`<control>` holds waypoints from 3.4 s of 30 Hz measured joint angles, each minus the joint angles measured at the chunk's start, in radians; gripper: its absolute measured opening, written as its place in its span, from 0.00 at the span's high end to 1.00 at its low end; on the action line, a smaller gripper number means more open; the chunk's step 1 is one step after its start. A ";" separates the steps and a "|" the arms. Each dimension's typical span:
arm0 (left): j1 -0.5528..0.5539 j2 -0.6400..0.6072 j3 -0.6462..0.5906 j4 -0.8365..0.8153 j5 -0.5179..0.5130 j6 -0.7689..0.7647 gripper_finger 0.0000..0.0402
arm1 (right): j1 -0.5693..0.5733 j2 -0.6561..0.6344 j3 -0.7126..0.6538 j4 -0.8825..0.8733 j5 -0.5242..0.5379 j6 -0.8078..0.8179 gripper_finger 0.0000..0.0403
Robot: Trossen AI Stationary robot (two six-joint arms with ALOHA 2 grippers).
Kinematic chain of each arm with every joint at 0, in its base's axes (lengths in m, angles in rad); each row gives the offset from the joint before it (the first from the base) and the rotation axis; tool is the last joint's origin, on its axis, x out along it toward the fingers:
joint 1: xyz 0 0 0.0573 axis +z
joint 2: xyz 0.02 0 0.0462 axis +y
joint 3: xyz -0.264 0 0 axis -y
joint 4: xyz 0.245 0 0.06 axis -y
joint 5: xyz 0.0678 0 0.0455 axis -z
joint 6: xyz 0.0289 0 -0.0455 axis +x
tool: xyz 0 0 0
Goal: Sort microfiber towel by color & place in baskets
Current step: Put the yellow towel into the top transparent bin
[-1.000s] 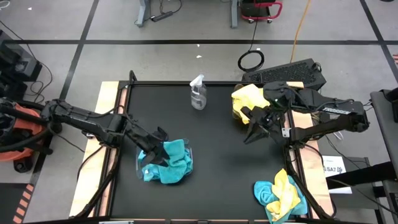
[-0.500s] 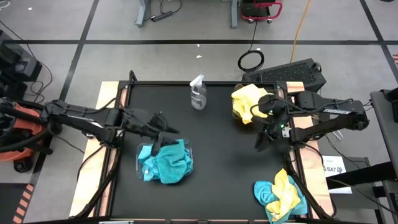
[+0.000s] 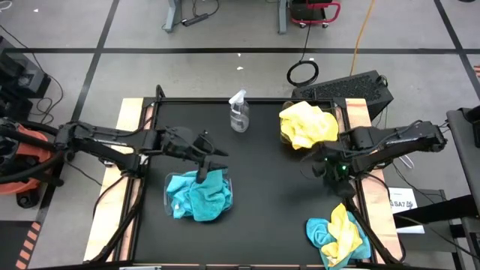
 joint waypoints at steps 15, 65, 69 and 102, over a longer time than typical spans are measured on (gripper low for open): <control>0.101 0.142 0.083 0.152 0.113 0.053 0.45 | 0.255 -0.123 -0.260 0.325 -0.021 0.365 0.55; 0.117 0.159 0.144 0.188 0.055 0.077 0.45 | 0.920 0.299 -0.361 0.679 0.107 0.746 0.60; 0.117 0.159 0.144 0.188 0.055 0.077 0.45 | 0.925 0.343 -0.361 0.687 0.110 0.730 0.72; 0.117 0.159 0.144 0.188 0.055 0.077 0.45 | 0.900 0.155 -0.299 0.608 0.346 0.812 1.00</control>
